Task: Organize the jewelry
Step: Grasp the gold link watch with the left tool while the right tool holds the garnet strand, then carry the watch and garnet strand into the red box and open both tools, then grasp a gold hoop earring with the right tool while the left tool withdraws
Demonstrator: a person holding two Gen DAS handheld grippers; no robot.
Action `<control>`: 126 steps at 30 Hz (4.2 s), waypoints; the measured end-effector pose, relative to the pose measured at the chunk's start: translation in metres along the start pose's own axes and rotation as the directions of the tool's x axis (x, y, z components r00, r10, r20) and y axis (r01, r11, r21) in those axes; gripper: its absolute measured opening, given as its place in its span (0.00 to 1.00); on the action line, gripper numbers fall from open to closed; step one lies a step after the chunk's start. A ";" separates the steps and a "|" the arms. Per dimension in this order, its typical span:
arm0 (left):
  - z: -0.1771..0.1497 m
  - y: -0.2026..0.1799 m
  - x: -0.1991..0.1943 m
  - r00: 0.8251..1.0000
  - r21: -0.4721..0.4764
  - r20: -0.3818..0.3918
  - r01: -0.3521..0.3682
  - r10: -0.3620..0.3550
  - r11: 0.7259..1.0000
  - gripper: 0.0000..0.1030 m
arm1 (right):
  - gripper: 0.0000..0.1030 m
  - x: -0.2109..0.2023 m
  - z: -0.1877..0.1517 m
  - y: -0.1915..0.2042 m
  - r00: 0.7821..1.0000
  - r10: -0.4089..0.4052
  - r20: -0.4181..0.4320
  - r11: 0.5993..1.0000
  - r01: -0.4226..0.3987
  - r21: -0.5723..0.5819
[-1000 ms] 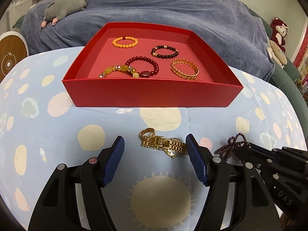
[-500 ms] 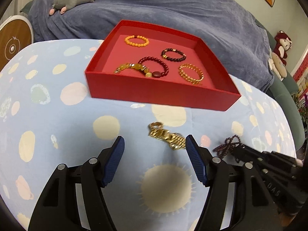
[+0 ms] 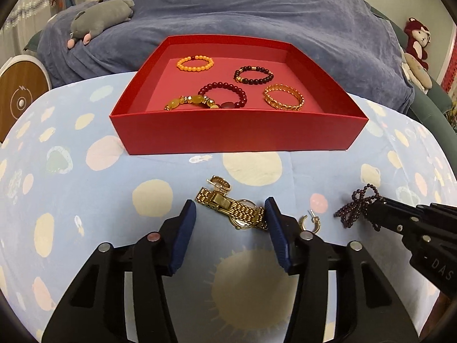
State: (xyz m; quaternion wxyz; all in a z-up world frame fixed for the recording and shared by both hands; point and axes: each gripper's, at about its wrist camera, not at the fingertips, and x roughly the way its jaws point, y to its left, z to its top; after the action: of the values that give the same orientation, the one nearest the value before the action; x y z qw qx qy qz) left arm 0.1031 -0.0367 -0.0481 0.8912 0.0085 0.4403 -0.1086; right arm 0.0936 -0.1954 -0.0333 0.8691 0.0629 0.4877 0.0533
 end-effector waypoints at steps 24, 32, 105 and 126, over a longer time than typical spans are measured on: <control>-0.002 0.028 -0.033 0.988 -0.080 -0.010 0.150 -0.151 0.985 0.16 | 0.07 -0.012 0.005 0.006 0.999 0.025 0.030 1.000 -0.025 -0.003; 0.008 0.025 -0.048 0.986 -0.065 0.027 0.164 -0.163 0.984 0.16 | 0.07 -0.021 0.014 0.002 0.998 0.027 0.060 1.000 -0.028 0.012; 0.098 0.043 -0.005 0.992 -0.026 0.125 0.009 -0.006 1.000 0.39 | 0.28 0.031 0.106 0.018 0.990 0.047 0.132 0.998 -0.051 0.029; 0.056 0.058 -0.064 0.992 -0.070 0.124 0.030 -0.021 0.997 0.44 | 0.31 -0.026 0.042 0.026 0.993 0.075 0.091 0.995 -0.081 0.061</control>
State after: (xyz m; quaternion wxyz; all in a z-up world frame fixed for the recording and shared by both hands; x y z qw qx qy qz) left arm 0.1208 0.0260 0.0322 0.9150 -0.0360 0.3881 -0.1045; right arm 0.1157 -0.1762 0.0145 0.8846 0.1125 0.4474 0.0686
